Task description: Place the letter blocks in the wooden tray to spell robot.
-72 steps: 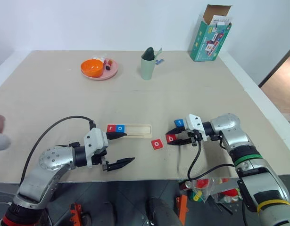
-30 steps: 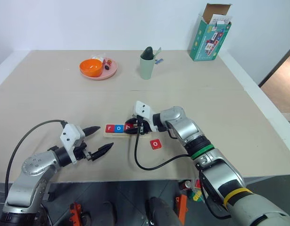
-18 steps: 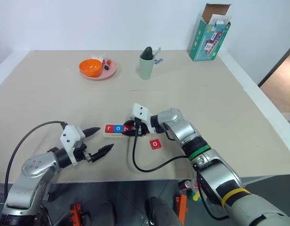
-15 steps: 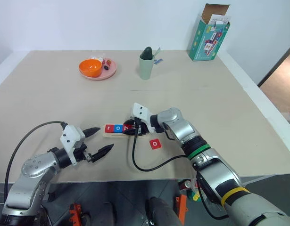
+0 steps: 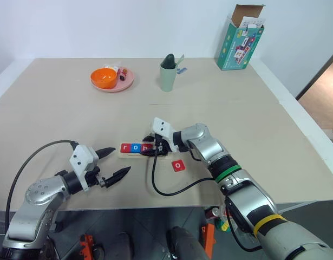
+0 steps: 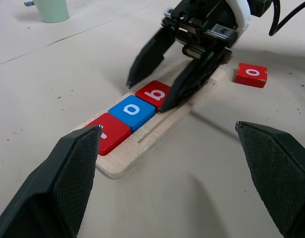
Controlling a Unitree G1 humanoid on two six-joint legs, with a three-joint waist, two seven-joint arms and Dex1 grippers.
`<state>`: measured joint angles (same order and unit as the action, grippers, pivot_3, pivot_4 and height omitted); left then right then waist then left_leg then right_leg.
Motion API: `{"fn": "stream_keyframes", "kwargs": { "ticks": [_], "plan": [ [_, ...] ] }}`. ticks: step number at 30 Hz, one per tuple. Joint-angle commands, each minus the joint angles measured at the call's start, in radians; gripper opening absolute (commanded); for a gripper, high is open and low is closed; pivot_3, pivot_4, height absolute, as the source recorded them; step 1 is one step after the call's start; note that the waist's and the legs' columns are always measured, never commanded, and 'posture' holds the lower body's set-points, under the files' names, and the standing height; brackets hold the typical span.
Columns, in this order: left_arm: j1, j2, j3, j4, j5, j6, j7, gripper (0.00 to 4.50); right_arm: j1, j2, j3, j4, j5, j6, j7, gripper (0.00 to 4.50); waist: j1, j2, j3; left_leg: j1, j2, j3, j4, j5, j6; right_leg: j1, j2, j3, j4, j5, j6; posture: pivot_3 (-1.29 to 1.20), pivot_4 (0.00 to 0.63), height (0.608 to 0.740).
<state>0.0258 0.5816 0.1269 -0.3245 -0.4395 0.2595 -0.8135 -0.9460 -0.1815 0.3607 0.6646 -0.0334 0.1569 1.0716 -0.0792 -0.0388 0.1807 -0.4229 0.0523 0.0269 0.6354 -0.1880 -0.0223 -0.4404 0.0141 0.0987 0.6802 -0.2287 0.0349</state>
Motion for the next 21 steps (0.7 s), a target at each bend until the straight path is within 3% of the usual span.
{"fn": "stream_keyframes", "kwargs": {
  "ticks": [1,2,3,7,11,17,21],
  "plan": [
    [-0.004,0.008,0.001,-0.026,0.004,-0.016,-0.004,4.5,-0.022,0.008,-0.02,-0.004,0.011,0.005,0.006,4.01,0.0,0.0,0.0,0.0,0.0,0.0,0.0,0.0,0.0,0.0,0.0,0.0,0.0,0.0,0.0,0.0,0.15,0.74],
    [-0.004,0.01,0.0,-0.026,0.006,-0.018,-0.006,4.5,-0.021,0.006,-0.025,-0.017,0.019,0.021,0.016,4.42,0.0,0.0,0.0,0.0,0.0,0.0,0.0,0.0,0.0,0.0,0.0,0.0,0.0,0.0,0.001,0.0,0.15,0.74],
    [-0.005,0.012,-0.001,-0.026,0.009,-0.021,-0.01,4.5,-0.02,0.003,-0.03,-0.032,0.027,0.028,0.021,4.47,0.0,0.0,0.0,0.0,0.0,0.0,0.0,0.0,0.0,0.0,0.0,0.0,0.0,0.0,0.001,0.0,0.15,0.74],
    [-0.017,0.031,-0.018,-0.047,0.017,-0.035,-0.045,4.5,-0.005,-0.023,-0.09,-0.176,0.078,0.104,0.001,4.47,0.0,0.0,0.0,0.0,0.0,0.0,0.0,0.0,0.0,0.0,0.0,0.0,0.0,0.0,0.001,0.0,0.15,0.74],
    [-0.049,0.064,-0.054,-0.115,-0.055,0.028,-0.113,4.5,0.079,-0.095,-0.188,-0.479,0.169,0.279,-0.039,4.47,0.006,0.0,0.0,-0.003,0.0,-0.001,0.0,0.0,0.0,-0.001,0.0,-0.001,0.0,-0.001,0.002,0.0,0.15,0.74],
    [-0.099,0.162,-0.11,-0.162,-0.138,0.145,-0.235,4.5,0.487,-0.27,-0.28,-1.082,0.206,0.5,-0.165,4.47,0.017,-0.001,-0.001,-0.004,-0.002,-0.003,0.0,-0.003,-0.004,0.0,-0.003,-0.002,0.0,-0.006,0.005,0.0,0.15,0.74],
    [-0.125,0.174,-0.12,-0.145,-0.141,0.154,-0.258,4.5,0.648,-0.282,-0.284,-1.258,0.249,0.573,-0.234,4.47,0.001,0.001,0.001,-0.003,-0.001,-0.001,-0.001,-0.005,-0.005,-0.002,-0.001,0.0,0.0,-0.008,0.003,0.0,0.15,0.74]
  ]
}}
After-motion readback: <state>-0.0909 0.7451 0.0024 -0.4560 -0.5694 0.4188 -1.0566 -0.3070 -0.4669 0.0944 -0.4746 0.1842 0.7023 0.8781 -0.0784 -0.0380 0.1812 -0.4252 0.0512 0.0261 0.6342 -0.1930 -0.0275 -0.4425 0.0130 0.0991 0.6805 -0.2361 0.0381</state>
